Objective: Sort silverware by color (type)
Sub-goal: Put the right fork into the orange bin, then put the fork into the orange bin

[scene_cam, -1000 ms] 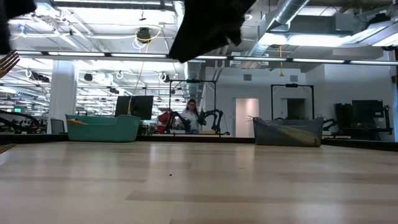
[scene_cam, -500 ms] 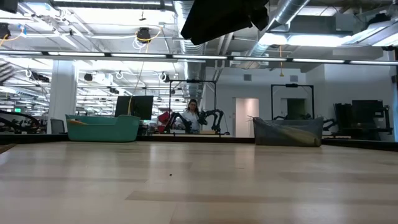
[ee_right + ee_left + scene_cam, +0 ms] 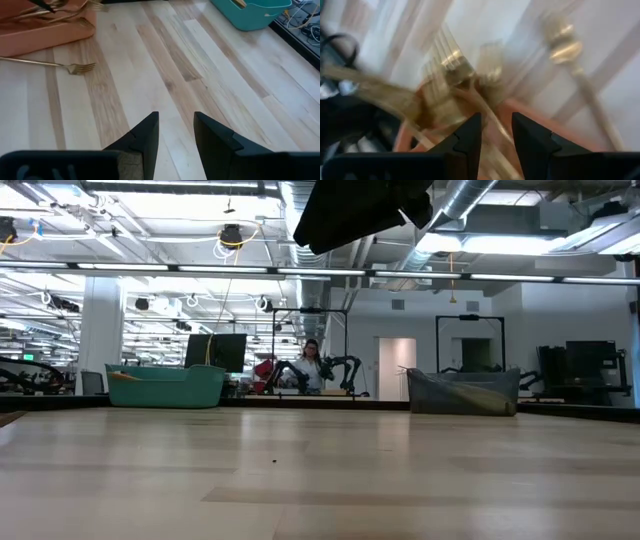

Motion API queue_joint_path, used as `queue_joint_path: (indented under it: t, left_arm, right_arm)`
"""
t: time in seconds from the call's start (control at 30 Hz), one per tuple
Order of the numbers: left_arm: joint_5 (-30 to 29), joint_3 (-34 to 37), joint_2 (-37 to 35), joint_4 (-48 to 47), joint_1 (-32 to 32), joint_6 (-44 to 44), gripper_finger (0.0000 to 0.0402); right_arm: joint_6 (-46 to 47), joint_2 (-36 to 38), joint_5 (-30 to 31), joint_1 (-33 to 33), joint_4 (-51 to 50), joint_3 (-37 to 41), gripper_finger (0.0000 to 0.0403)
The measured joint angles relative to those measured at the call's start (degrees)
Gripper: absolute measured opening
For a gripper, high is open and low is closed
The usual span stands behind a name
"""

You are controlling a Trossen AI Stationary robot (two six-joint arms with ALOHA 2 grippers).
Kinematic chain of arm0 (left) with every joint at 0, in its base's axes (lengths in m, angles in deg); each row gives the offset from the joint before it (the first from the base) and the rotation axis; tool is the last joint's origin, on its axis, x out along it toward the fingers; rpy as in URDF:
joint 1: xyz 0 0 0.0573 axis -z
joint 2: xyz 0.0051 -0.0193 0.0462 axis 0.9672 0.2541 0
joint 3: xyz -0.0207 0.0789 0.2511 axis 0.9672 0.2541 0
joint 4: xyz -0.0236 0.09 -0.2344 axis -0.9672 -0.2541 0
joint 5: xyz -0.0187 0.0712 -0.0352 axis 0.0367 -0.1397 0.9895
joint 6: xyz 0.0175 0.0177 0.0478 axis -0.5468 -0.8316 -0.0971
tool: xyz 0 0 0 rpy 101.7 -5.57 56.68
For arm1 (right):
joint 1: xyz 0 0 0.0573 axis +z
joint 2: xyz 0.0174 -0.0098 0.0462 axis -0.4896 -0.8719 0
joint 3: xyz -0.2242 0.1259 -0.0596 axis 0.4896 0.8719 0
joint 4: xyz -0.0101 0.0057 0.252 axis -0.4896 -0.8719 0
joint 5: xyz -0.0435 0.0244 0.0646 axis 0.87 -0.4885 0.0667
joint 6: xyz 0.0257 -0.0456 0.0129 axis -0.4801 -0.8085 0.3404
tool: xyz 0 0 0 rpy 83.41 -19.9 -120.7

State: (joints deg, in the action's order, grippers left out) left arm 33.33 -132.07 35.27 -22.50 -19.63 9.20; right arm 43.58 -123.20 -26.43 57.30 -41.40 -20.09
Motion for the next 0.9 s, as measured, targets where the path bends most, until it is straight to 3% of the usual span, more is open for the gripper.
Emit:
queue_joint_path:
  t: [0.37, 0.6, 0.77, 0.9]
  left_arm:
    - [-4.8, -0.8, 0.0, 7.2, -1.2, -3.0, 0.0098]
    - [-9.2, -0.8, 0.0, 17.8, -3.1, -13.0, 0.0098]
    - [-8.9, -0.1, 1.6, 17.4, -4.3, -13.0, 0.0098]
    - [-7.6, 3.9, 1.6, 23.7, -6.0, -15.0, 0.0101]
  right_arm:
    - [-0.4, 0.0, 0.0, 0.2, -0.6, 0.0, 0.015]
    - [-0.4, 0.0, -0.2, 0.2, -0.8, 0.0, 0.015]
    - [-0.3, 0.0, -0.2, 0.6, -0.7, 0.0, 0.015]
    - [-0.4, 0.0, -0.2, 1.0, -0.7, 0.0, 0.015]
